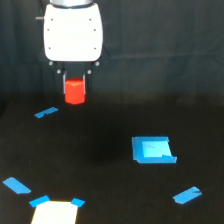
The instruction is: Pick up the red object from the table
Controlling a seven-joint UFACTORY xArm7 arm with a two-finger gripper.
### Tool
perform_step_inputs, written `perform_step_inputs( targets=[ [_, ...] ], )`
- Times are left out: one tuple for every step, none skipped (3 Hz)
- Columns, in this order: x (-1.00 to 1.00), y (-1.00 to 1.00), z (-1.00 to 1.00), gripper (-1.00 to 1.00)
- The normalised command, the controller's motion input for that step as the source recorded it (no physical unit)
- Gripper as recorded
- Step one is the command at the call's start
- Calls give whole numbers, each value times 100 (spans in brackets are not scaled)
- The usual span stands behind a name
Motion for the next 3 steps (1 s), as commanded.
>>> perform_step_inputs(
  targets=[
    [18, 81, 56, -92],
    [-65, -46, 36, -100],
    [28, 100, 69, -84]
  ],
)
